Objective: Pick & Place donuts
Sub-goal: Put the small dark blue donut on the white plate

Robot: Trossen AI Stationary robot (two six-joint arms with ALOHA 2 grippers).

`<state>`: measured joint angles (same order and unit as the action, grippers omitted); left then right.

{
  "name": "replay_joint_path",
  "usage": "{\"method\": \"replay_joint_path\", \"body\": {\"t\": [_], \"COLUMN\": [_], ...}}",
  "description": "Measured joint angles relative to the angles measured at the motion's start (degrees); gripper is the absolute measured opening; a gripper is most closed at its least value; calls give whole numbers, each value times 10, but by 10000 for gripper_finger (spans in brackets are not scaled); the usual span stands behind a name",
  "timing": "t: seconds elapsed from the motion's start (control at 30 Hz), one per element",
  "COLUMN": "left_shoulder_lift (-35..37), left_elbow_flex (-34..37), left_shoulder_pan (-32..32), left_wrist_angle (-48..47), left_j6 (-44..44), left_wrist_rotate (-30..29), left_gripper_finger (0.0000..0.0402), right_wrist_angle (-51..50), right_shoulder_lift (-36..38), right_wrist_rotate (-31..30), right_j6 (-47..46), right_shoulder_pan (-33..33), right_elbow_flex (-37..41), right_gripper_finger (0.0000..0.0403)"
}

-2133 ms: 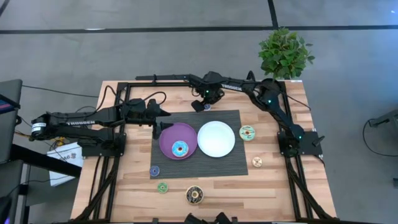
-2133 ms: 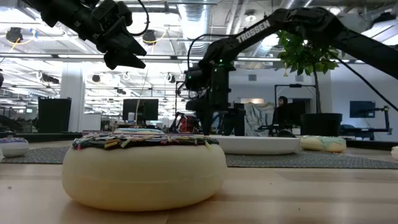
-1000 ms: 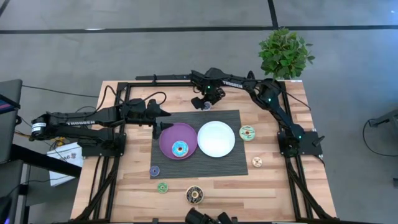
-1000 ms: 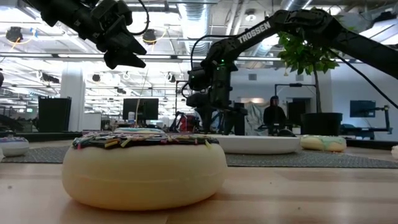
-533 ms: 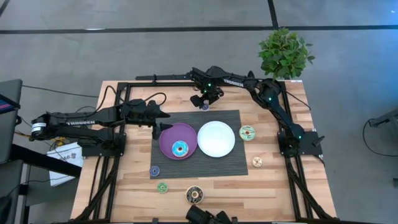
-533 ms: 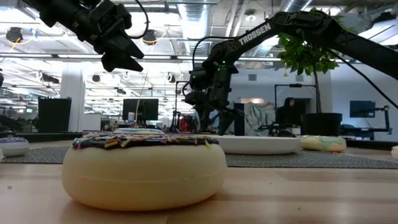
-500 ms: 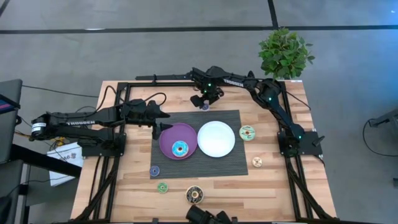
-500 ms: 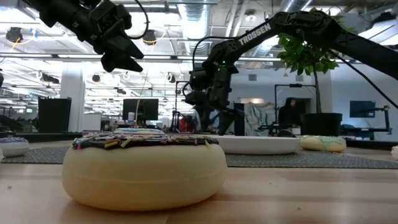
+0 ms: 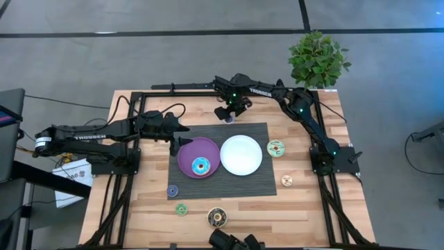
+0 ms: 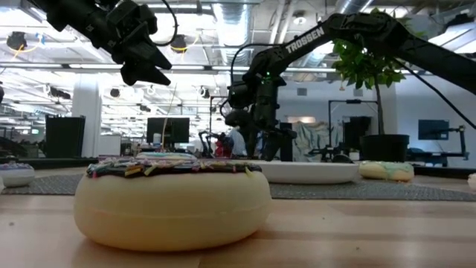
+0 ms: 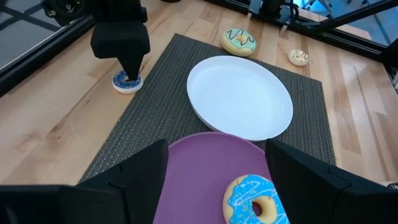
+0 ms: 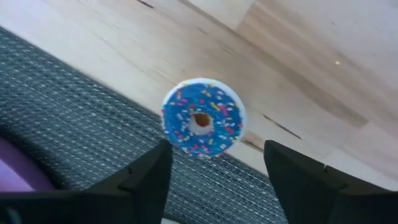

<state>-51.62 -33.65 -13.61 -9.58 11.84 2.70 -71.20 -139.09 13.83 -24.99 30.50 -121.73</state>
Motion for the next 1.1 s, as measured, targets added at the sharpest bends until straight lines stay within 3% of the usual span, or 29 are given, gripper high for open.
{"method": "replay_joint_path", "body": {"t": [0.53,0.77,0.87,0.97,1.1], "left_shoulder_lift": [0,0,0,0,0], "left_elbow_flex": [0,0,0,0,0], "left_shoulder_pan": [0,0,0,0,0], "left_wrist_angle": [0,0,0,0,0], "left_j6": [10,10,10,11,15], "left_wrist_rotate": [1,5,5,5,5], "left_gripper_finger": [263,263,263,263,263], "right_wrist_angle": [-55,5,61,117,123], "right_shoulder_lift": [9,47,50,41,27], "right_wrist_rotate": [-14,-13,55,144,159], "right_j6": [46,56,47,-3,-49], "right_shoulder_pan": [5,8,8,14,23], "right_elbow_flex": [1,0,1,12,14], "right_gripper_finger": [91,40,8,6,2]}}
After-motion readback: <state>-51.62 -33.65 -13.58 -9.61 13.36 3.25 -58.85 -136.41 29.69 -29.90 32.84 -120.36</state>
